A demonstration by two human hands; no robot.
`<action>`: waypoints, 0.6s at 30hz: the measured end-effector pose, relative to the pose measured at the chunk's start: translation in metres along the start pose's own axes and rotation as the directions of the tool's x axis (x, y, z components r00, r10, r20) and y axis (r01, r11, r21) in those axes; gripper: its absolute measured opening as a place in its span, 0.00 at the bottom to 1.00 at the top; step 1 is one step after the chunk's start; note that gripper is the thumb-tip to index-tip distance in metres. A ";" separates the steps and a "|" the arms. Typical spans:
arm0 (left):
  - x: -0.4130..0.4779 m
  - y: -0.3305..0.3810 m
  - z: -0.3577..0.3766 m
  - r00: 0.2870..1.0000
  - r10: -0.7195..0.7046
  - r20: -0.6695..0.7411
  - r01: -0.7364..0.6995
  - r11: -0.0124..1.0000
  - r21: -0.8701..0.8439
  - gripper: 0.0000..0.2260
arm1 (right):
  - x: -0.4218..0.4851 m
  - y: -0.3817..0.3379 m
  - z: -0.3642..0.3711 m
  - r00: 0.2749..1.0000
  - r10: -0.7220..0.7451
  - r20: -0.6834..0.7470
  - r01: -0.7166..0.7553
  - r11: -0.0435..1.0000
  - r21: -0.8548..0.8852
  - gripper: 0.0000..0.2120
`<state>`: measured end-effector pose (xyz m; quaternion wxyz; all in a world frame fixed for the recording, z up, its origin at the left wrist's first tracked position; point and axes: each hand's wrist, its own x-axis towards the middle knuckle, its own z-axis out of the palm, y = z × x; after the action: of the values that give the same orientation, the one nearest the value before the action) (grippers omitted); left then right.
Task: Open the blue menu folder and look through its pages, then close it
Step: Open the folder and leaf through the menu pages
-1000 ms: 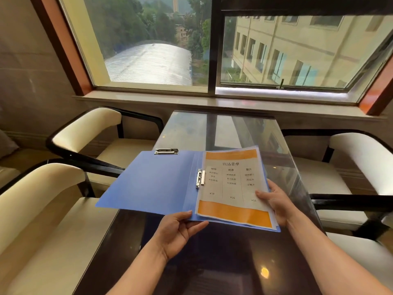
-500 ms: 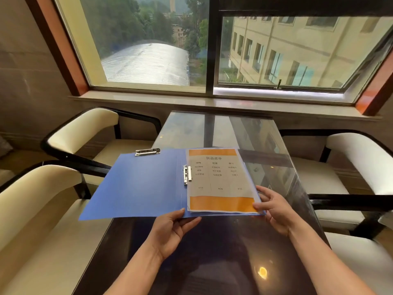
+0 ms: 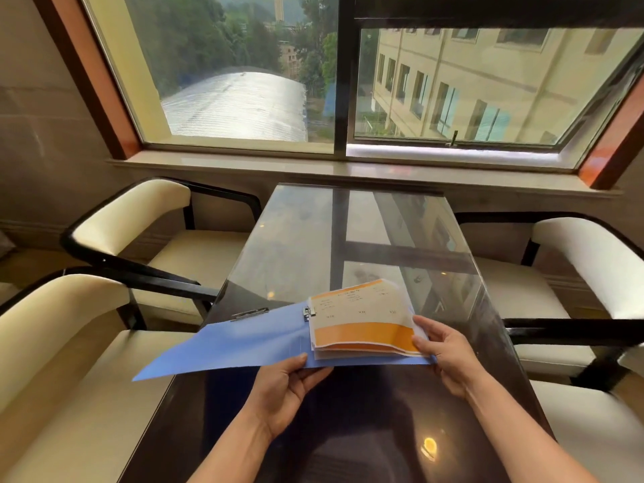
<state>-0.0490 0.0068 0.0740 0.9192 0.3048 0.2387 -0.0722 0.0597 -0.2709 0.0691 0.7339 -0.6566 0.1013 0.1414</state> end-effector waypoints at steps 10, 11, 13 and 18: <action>0.000 -0.005 0.004 0.997 0.055 -0.054 -0.056 0.998 -0.028 0.22 | 0.002 0.009 -0.002 0.996 0.003 -0.086 -0.004 1.000 -0.017 0.12; -0.001 -0.006 0.004 0.997 0.062 -0.048 -0.063 0.998 -0.023 0.20 | 0.002 0.008 -0.002 0.996 -0.001 -0.090 -0.001 1.000 -0.024 0.11; -0.002 -0.008 0.002 0.996 0.080 -0.031 -0.080 0.997 -0.019 0.17 | 0.003 0.007 -0.004 0.996 -0.003 -0.086 0.001 1.000 -0.023 0.11; -0.006 -0.008 0.001 0.988 0.139 0.063 -0.138 0.990 -0.016 0.21 | -0.003 0.000 -0.004 0.996 0.084 -0.002 -0.083 0.995 0.051 0.17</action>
<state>-0.0559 -0.0004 0.0732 0.9309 0.3127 0.1879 -0.0166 0.0567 -0.2752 0.0696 0.7436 -0.6332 0.1337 0.1680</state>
